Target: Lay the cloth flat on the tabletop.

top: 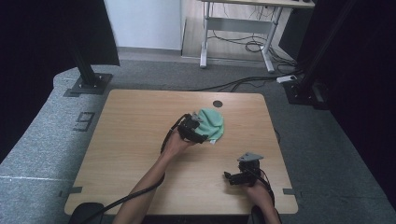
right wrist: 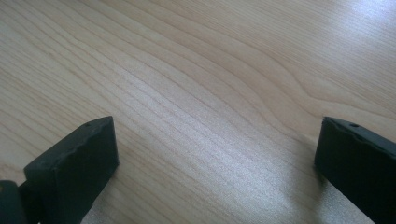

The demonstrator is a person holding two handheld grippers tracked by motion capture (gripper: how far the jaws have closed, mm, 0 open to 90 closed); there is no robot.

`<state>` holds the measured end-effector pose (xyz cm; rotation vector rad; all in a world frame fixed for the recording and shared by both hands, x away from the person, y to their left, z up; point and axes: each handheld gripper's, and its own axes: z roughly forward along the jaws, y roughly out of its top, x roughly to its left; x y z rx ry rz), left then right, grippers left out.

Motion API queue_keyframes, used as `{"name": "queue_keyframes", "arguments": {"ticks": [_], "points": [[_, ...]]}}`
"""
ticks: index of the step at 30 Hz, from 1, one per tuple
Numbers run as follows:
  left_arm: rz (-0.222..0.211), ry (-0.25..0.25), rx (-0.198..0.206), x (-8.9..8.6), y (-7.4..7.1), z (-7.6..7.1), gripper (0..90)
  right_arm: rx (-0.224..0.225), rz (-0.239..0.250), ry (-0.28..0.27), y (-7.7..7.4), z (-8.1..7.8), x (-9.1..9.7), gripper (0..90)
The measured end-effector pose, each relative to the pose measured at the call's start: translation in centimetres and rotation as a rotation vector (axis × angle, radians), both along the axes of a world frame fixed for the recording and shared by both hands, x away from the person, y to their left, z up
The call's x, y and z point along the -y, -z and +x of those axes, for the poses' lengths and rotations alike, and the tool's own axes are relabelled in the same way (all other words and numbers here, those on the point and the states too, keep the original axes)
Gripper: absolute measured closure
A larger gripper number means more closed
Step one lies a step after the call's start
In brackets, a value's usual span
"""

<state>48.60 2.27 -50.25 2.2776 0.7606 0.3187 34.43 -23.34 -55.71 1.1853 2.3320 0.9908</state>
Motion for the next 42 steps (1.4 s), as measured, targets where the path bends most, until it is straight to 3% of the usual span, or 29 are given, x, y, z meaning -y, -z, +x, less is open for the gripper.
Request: {"name": "queue_keyframes", "arguments": {"ticks": [9, 13, 15, 17, 19, 29, 42], "points": [[0.019, 0.014, -0.010, 1.2, 1.6, 1.1, 41.2, 0.000, 0.000, 0.000, 0.0, 0.0, 0.0, 0.0], [0.058, 0.014, -0.011, 1.5, 2.5, 1.2, 57.8, 0.001, 0.000, 0.001, 0.0, 0.0, 0.0, 0.0], [0.065, 0.010, -0.011, 1.5, 2.7, 1.2, 62.7, 0.001, 0.000, 0.000, 0.0, 0.0, 0.0, 0.0], [0.066, 0.010, -0.012, 1.4, 2.8, 1.1, 77.0, 0.000, 0.001, -0.001, 0.0, 0.0, 0.0, 0.0], [0.065, 0.003, -0.004, 1.0, 2.6, 1.0, 82.1, 0.000, 0.000, -0.003, 0.0, 0.0, 0.0, 0.0], [0.048, 0.010, 0.010, -0.4, 0.5, 0.0, 84.2, 0.000, 0.000, -0.005, 0.0, 0.0, 0.0, 0.0], [0.011, 0.018, 0.000, -3.7, -0.9, -3.5, 84.1, 0.001, -0.002, -0.004, 0.0, 0.0, 0.0, 0.0]]}}
